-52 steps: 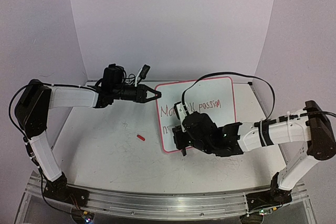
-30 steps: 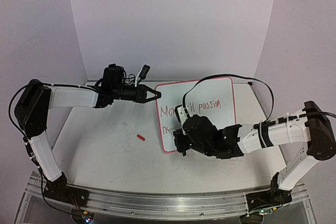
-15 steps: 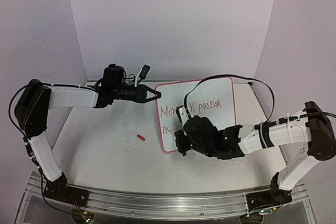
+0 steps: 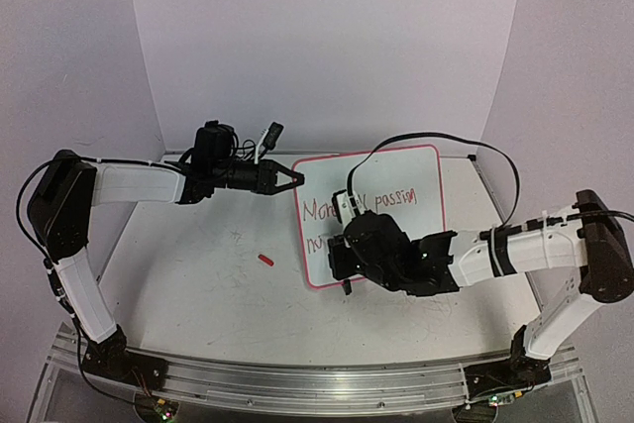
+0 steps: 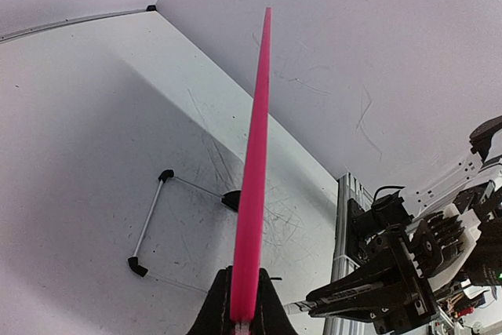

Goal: Write a sentence on the whiteboard

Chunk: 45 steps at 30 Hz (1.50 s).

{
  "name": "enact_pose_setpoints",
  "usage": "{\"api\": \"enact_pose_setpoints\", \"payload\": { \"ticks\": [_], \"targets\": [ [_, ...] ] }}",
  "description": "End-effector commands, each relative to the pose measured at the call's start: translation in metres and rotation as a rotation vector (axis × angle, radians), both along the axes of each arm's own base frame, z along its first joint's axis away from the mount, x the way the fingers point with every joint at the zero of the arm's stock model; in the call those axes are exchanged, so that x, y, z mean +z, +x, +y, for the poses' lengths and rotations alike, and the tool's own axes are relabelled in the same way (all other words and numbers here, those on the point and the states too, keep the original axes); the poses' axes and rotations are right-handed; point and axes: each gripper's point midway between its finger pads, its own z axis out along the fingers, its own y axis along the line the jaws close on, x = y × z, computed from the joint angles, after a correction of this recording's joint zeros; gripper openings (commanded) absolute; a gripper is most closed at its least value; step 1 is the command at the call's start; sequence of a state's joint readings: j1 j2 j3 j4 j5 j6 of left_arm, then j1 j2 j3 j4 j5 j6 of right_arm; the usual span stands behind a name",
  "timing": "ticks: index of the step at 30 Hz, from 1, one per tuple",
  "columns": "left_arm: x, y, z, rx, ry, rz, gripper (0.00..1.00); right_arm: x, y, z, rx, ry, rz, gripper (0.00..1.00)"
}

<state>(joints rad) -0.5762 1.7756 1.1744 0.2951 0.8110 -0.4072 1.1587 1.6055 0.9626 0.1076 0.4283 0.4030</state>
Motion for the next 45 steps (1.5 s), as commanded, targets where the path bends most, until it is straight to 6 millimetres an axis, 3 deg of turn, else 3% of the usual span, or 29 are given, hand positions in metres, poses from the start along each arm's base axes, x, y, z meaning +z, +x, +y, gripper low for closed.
{"api": "enact_pose_setpoints", "payload": {
  "ticks": [1, 9, 15, 27, 41, 45],
  "targets": [
    [0.014, -0.008, -0.005, -0.014, 0.003, -0.02, 0.0, 0.005, 0.004, 0.009, 0.008, 0.023, -0.002, 0.0],
    [0.014, -0.008, -0.005, -0.013, 0.003, -0.02, 0.0, -0.004, -0.002, 0.009, 0.03, 0.028, 0.03, 0.0],
    [0.014, -0.008, -0.006, -0.014, 0.004, -0.019, 0.0, 0.012, -0.001, -0.01, -0.016, 0.068, 0.007, 0.0],
    [0.015, -0.008, -0.005, -0.013, 0.004, -0.022, 0.0, 0.005, 0.007, -0.009, -0.029, 0.04, 0.002, 0.0],
    [0.017, -0.008, -0.005, -0.014, 0.004, -0.029, 0.0, -0.016, -0.004, -0.021, -0.033, 0.032, 0.067, 0.0],
    [0.015, -0.008, -0.005, -0.013, 0.007, -0.027, 0.0, -0.01, -0.001, -0.023, -0.045, 0.031, 0.046, 0.0]
  ]
}}
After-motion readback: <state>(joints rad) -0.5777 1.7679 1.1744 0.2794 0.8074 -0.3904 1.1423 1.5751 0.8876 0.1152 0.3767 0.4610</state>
